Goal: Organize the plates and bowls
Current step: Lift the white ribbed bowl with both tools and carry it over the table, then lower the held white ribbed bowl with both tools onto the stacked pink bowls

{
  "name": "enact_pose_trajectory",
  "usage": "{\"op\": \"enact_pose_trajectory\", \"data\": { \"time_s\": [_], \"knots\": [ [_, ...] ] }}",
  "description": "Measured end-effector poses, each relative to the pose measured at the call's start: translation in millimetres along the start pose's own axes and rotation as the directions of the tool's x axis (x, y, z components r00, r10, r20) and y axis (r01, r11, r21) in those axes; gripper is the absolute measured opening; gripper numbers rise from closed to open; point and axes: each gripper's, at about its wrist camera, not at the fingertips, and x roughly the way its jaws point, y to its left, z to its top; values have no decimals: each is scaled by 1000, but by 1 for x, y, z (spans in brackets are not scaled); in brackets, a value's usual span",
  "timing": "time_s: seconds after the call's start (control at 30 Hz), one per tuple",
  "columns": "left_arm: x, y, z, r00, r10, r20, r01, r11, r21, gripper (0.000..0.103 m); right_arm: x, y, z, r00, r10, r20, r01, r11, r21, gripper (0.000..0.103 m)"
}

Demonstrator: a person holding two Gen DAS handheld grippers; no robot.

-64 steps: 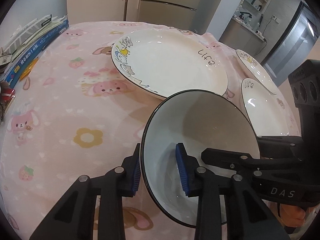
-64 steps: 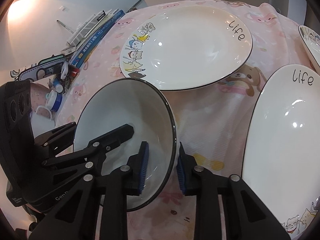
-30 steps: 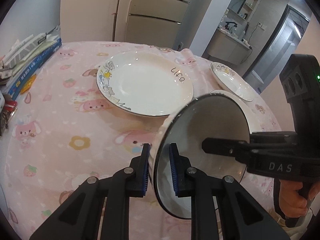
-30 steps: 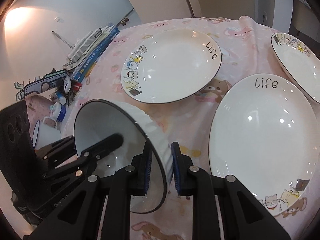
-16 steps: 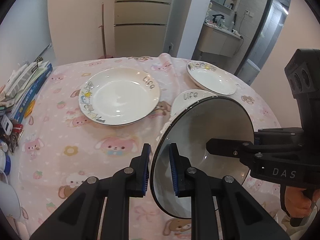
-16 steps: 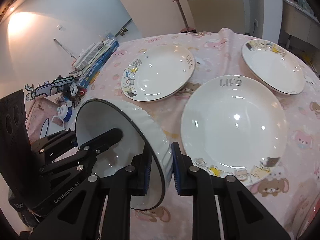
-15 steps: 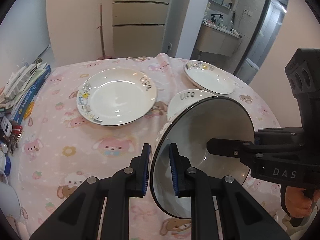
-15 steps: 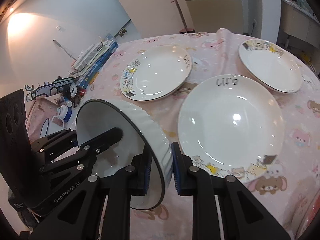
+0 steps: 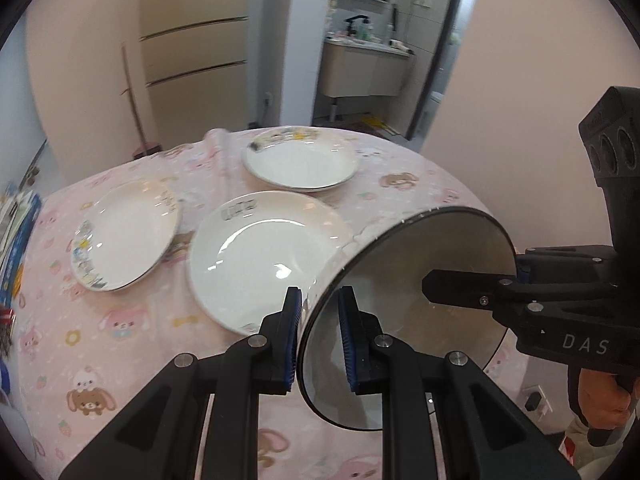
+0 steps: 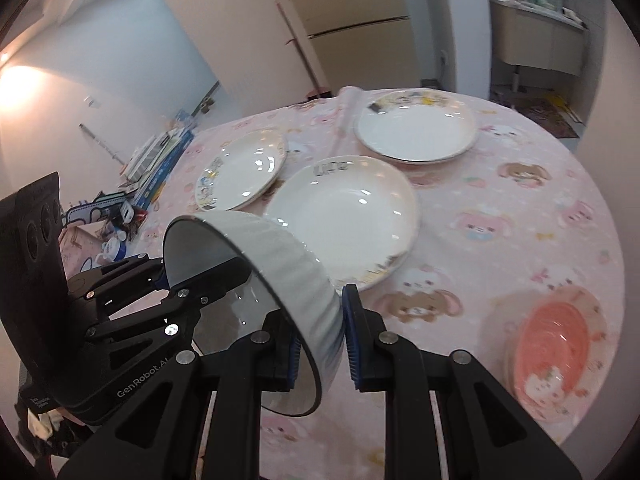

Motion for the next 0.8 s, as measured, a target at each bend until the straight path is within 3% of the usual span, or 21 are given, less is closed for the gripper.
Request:
{"op": "enact_pose_trajectory", "data": {
  "time_s": [0.4,0.8],
  "knots": [
    [46,-105,19,988,-130,-84,141,980,143,20,-47,-99,-33,995,-99,23,94,982,162,19],
    [83,-173,30,978,-149,-144,179,957,226,20,-59,-173,-53,993,-109,40,92,950,298,19]
  ]
}}
